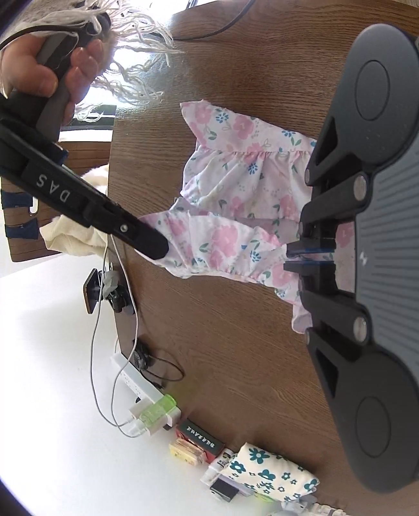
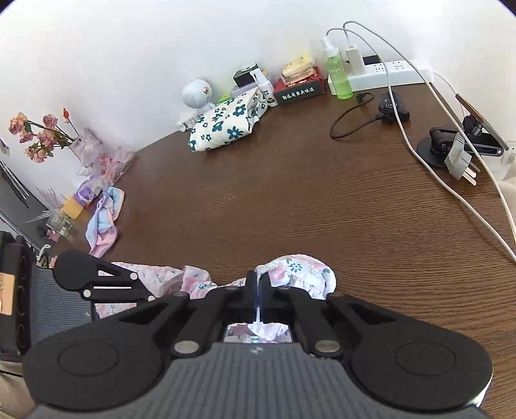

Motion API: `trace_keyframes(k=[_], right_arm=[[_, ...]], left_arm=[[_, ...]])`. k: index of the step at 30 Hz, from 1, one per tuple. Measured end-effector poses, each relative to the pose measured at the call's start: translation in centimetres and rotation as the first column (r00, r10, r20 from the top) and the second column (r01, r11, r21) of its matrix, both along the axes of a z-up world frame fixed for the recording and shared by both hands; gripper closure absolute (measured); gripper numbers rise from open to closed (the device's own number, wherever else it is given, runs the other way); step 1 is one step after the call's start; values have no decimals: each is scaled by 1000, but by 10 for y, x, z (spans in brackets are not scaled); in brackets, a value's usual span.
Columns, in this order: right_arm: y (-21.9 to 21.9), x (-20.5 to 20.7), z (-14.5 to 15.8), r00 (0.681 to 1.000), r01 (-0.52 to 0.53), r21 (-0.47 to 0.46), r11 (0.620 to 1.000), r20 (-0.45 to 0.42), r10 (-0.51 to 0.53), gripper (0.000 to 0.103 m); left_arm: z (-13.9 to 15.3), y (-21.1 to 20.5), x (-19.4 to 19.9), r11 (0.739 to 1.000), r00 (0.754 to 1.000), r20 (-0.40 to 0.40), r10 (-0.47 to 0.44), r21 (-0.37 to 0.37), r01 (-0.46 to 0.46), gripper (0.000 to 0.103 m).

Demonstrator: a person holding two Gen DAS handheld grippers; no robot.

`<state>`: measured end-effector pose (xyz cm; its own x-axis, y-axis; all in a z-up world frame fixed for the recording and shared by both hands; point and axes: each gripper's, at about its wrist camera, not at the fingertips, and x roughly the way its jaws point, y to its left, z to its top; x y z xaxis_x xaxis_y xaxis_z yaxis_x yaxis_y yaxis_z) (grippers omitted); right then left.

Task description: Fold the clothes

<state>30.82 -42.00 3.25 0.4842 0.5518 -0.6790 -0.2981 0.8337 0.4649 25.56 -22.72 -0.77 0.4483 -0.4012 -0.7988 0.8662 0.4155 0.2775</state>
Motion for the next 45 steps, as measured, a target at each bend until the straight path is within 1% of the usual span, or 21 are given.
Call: trace_keyframes(k=[3,5,6,8,10,12,14,15,18,19,21,25,31,32,34,35,36,39,41,43,45], right_arm=[[-2,-11,-6,1000,-2,-32,999,-25,1,102],[-5,-18,-17,999,9,-45,999,-53,-11,102],[-6,-20,-23,998,18,-53,998,-59,-21,102],[-8,-22,-32,997,28,-67,997,-68,-33,102],[-8,-24,-41,996,36,-83,996,-74,-42,102],[-6,-27,-43,998,21,-110,994,-56,-27,102],[-3,-29,-45,999,7,-138,990,-38,-13,102],[-2,-30,-46,1000,1,-152,988,-30,-5,102],[0,-31,-46,1000,-8,-169,986,-15,6,102],[0,-31,-46,1000,-7,-168,986,-12,5,102],[-2,-30,-46,1000,6,-160,987,-9,-7,102],[-7,-31,-40,1000,28,-150,988,7,-27,101],[-14,-32,-29,998,60,-138,989,36,-56,100],[-16,-32,-28,997,66,-136,989,41,-61,96],[-18,-33,-24,996,76,-131,988,50,-70,88],[-19,-33,-22,996,82,-129,988,55,-75,80],[-21,-33,-20,995,87,-127,988,60,-80,75],[-24,-32,-13,991,109,-124,986,86,-99,74],[-21,-27,-10,990,110,-116,987,104,-98,74],[-14,-23,-17,993,84,-126,988,95,-73,75],[-4,-21,-27,997,50,-145,988,74,-39,84]], left_arm=[[2,3,-1,1000,1000,-22,5,-19,-6,100],[3,5,-1,999,999,-38,9,-32,-10,95],[7,8,-2,998,998,-67,15,-58,-19,91],[19,18,-2,992,993,-113,28,-120,-41,90],[35,30,-1,979,988,-148,40,-191,-68,81],[48,42,7,964,985,-139,102,-231,-133,78],[57,52,20,945,977,-122,176,-255,-202,78],[57,56,29,937,970,-113,216,-256,-239,78],[44,59,49,937,959,-159,233,-229,-265,81],[40,59,55,936,956,-174,238,-220,-273,85],[25,57,58,953,959,-198,204,-186,-241,98],[4,54,44,979,970,-192,145,-114,-169,99],[-5,50,30,980,977,-131,170,-79,-181,97],[-4,50,28,980,977,-122,176,-75,-186,95],[4,53,24,979,980,-101,171,-98,-181,94],[11,56,23,975,980,-90,178,-117,-188,94],[17,60,22,971,980,-79,185,-137,-194,93],[34,69,23,957,975,-42,219,-188,-223,93],[30,70,24,956,972,-48,229,-178,-234,92],[25,72,26,955,970,-54,239,-167,-244,93],[20,73,27,954,967,-59,248,-157,-255,94]])
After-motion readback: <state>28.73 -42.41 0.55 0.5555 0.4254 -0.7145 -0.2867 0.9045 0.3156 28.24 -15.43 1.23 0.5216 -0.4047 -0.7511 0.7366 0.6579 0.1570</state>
